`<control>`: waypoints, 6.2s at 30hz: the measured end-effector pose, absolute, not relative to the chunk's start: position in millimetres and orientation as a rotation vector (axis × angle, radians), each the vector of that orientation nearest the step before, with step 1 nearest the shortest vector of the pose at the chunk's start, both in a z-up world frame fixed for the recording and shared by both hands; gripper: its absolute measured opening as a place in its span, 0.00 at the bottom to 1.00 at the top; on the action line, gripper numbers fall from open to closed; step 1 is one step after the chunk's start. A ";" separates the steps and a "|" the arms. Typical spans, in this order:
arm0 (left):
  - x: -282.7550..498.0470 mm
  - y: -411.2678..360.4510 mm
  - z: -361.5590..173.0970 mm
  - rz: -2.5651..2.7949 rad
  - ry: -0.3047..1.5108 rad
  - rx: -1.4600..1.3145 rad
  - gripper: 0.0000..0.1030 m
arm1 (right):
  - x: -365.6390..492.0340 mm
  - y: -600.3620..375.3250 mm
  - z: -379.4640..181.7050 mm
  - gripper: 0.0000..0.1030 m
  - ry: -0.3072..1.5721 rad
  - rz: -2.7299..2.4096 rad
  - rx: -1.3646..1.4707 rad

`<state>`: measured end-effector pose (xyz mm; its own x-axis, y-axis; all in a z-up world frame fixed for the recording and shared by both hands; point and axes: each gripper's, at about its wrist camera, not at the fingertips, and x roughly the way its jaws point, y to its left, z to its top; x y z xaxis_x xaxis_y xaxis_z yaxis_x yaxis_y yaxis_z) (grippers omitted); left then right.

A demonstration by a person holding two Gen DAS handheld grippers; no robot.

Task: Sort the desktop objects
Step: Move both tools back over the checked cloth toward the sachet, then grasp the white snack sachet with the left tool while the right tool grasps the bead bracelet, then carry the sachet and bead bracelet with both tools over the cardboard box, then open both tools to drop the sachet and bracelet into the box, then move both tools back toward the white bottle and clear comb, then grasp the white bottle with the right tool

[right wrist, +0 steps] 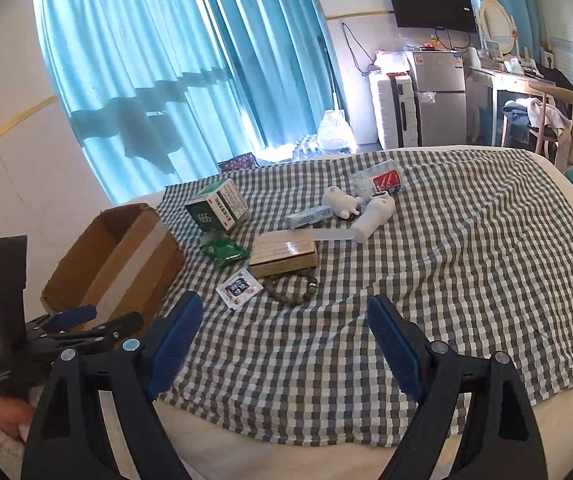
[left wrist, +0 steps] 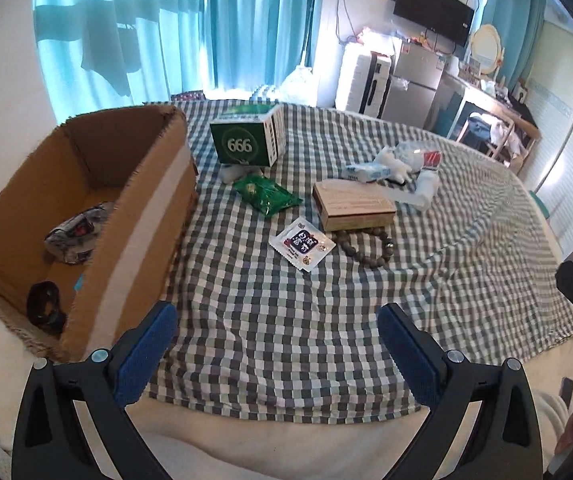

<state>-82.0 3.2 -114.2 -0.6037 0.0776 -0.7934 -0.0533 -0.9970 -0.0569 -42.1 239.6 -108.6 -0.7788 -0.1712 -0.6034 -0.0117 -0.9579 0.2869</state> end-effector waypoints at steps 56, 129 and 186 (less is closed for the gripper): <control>-110.3 35.7 -201.4 2.471 -0.034 -1.370 0.22 | -110.5 236.0 -198.4 0.12 -0.477 -2.657 1.302; -92.3 -229.8 -102.4 2.917 -0.381 -1.340 0.94 | -173.2 -38.8 -22.9 0.72 -0.117 -2.460 0.873; -280.4 108.1 -212.4 2.600 -0.018 -1.372 1.00 | -308.5 332.2 -260.6 0.34 -0.801 -2.825 1.466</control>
